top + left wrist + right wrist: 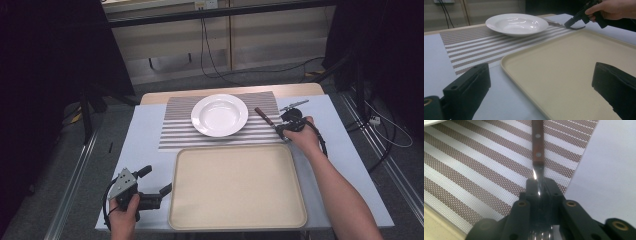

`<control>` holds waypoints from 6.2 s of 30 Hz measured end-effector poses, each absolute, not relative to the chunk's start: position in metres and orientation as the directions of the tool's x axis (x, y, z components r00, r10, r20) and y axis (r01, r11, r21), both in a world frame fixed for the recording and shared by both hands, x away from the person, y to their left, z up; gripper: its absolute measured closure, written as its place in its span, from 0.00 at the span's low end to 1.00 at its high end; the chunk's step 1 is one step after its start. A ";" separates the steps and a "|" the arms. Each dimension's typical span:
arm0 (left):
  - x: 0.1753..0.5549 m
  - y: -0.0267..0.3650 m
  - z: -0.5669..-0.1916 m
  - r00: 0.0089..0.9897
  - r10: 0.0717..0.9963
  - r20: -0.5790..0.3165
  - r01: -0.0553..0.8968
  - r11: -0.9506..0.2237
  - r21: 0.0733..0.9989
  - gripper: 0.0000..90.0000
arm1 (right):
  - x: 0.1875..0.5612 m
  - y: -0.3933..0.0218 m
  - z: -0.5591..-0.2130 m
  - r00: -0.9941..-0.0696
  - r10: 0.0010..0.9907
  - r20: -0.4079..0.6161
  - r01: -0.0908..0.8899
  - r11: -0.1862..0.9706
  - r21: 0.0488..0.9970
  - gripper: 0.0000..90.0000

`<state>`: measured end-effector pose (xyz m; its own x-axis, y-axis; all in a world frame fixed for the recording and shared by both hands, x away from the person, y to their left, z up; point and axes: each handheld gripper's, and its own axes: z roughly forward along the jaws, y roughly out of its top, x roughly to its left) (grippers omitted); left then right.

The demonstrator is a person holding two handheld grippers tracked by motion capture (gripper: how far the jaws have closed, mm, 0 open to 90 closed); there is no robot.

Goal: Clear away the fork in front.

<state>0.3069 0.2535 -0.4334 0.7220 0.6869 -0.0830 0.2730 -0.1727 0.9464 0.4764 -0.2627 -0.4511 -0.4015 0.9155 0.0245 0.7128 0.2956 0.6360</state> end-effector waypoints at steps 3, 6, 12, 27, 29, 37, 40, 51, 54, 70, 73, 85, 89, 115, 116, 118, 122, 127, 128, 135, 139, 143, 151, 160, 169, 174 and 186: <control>0.306 0.255 -0.432 0.719 0.690 -0.084 0.266 -0.161 0.951 0.02 | 0.484 -0.258 -0.447 -0.401 0.916 -0.002 0.692 0.304 0.655 0.84; 0.306 0.255 -0.433 0.720 0.689 -0.085 0.270 -0.164 0.949 0.02 | 0.499 -0.247 -0.442 -0.400 0.916 -0.024 0.677 0.313 0.666 0.78; 0.307 0.258 -0.433 0.716 0.690 -0.103 0.273 -0.141 0.952 0.02 | 0.512 -0.234 -0.452 -0.390 0.920 -0.042 0.696 0.324 0.641 0.79; 0.313 0.251 -0.432 0.731 0.675 -0.101 0.265 -0.145 0.953 0.02 | 0.486 -0.244 -0.448 -0.433 0.900 0.045 0.730 0.321 0.603 0.87; 0.315 0.250 -0.432 0.738 0.667 -0.105 0.267 -0.145 0.953 0.02 | 0.479 -0.248 -0.447 -0.436 0.898 0.051 0.737 0.324 0.594 0.87; 0.314 0.248 -0.430 0.744 0.660 -0.108 0.258 -0.134 0.957 0.02 | 0.476 -0.248 -0.446 -0.443 0.896 0.023 0.746 0.355 0.564 0.85; 0.315 0.249 -0.430 0.740 0.663 -0.112 0.260 -0.129 0.957 0.02 | 0.476 -0.249 -0.446 -0.437 0.899 0.036 0.751 0.343 0.565 0.85; 0.316 0.250 -0.430 0.741 0.663 -0.106 0.258 -0.136 0.957 0.02 | 0.475 -0.250 -0.447 -0.437 0.899 0.036 0.747 0.340 0.572 0.86; 0.316 0.250 -0.430 0.744 0.661 -0.102 0.257 -0.142 0.956 0.02 | 0.473 -0.249 -0.446 -0.454 0.891 0.016 0.736 0.365 0.571 0.87; 0.318 0.251 -0.431 0.739 0.666 -0.103 0.264 -0.146 0.953 0.02 | 0.471 -0.251 -0.443 -0.460 0.888 0.010 0.748 0.381 0.543 0.82; 0.319 0.250 -0.432 0.737 0.668 -0.102 0.267 -0.150 0.952 0.02 | 0.474 -0.250 -0.442 -0.477 0.879 0.005 0.750 0.403 0.525 0.85; 0.320 0.248 -0.433 0.739 0.667 -0.095 0.272 -0.167 0.948 0.02 | 0.477 -0.238 -0.442 -0.425 0.904 -0.039 0.783 0.389 0.486 0.87; 0.319 0.247 -0.433 0.745 0.662 -0.087 0.269 -0.179 0.946 0.02 | 0.481 -0.235 -0.440 -0.420 0.907 -0.041 0.799 0.391 0.456 0.87; 0.315 0.250 -0.431 0.737 0.669 -0.094 0.265 -0.158 0.951 0.02 | 0.471 -0.265 -0.421 -0.405 0.908 0.108 0.727 0.247 0.641 0.87; 0.315 0.250 -0.431 0.737 0.670 -0.093 0.264 -0.159 0.951 0.02 | 0.471 -0.267 -0.419 -0.404 0.908 0.110 0.726 0.245 0.643 0.87; 0.315 0.250 -0.431 0.737 0.669 -0.096 0.264 -0.155 0.952 0.02 | 0.471 -0.270 -0.414 -0.398 0.911 0.107 0.714 0.234 0.660 0.87; 0.315 0.250 -0.431 0.737 0.669 -0.093 0.264 -0.158 0.952 0.02 | 0.468 -0.276 -0.407 -0.397 0.910 0.122 0.700 0.214 0.682 0.87; 0.315 0.250 -0.430 0.737 0.669 -0.097 0.264 -0.153 0.952 0.02 | 0.458 -0.281 -0.395 -0.409 0.899 0.155 0.667 0.179 0.723 0.87; 0.315 0.250 -0.430 0.737 0.669 -0.097 0.263 -0.152 0.953 0.02 | 0.455 -0.280 -0.393 -0.413 0.897 0.157 0.661 0.177 0.729 0.87; 0.313 0.247 -0.428 0.738 0.668 -0.094 0.258 -0.151 0.954 0.02 | 0.425 -0.268 -0.386 -0.476 0.854 0.209 0.599 0.141 0.789 0.87; 0.310 0.247 -0.426 0.740 0.667 -0.089 0.251 -0.150 0.956 0.02 | 0.406 -0.263 -0.383 -0.494 0.837 0.236 0.567 0.104 0.817 0.87; 0.311 0.248 -0.425 0.735 0.672 -0.090 0.246 -0.140 0.959 0.02 | 0.388 -0.258 -0.383 -0.509 0.821 0.258 0.539 0.070 0.839 0.87; 0.310 0.245 -0.422 0.732 0.676 -0.088 0.243 -0.138 0.960 0.02 | 0.355 -0.246 -0.399 -0.540 0.778 0.320 0.508 -0.001 0.861 0.87; 0.313 0.237 -0.416 0.751 0.653 -0.093 0.235 -0.134 0.963 0.02 | 0.341 -0.230 -0.408 -0.578 0.730 0.365 0.489 -0.048 0.871 0.87; 0.314 0.219 -0.405 0.784 0.611 -0.109 0.221 -0.112 0.969 0.02 | 0.335 -0.209 -0.405 -0.612 0.712 0.345 0.461 -0.033 0.887 0.87; 0.315 0.207 -0.403 0.801 0.587 -0.118 0.232 -0.121 0.965 0.02 | 0.332 -0.200 -0.402 -0.619 0.710 0.337 0.446 -0.036 0.894 0.87; 0.323 0.170 -0.398 0.835 0.530 -0.147 0.249 -0.125 0.960 0.02 | 0.329 -0.189 -0.402 -0.624 0.709 0.328 0.430 -0.039 0.902 0.87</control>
<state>0.3230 0.1702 -0.3976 0.8348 0.5304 -0.1474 0.2492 -0.1254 0.9603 0.3288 -0.1888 -0.4021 -0.6243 0.7089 0.3282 0.4304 -0.0385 0.9018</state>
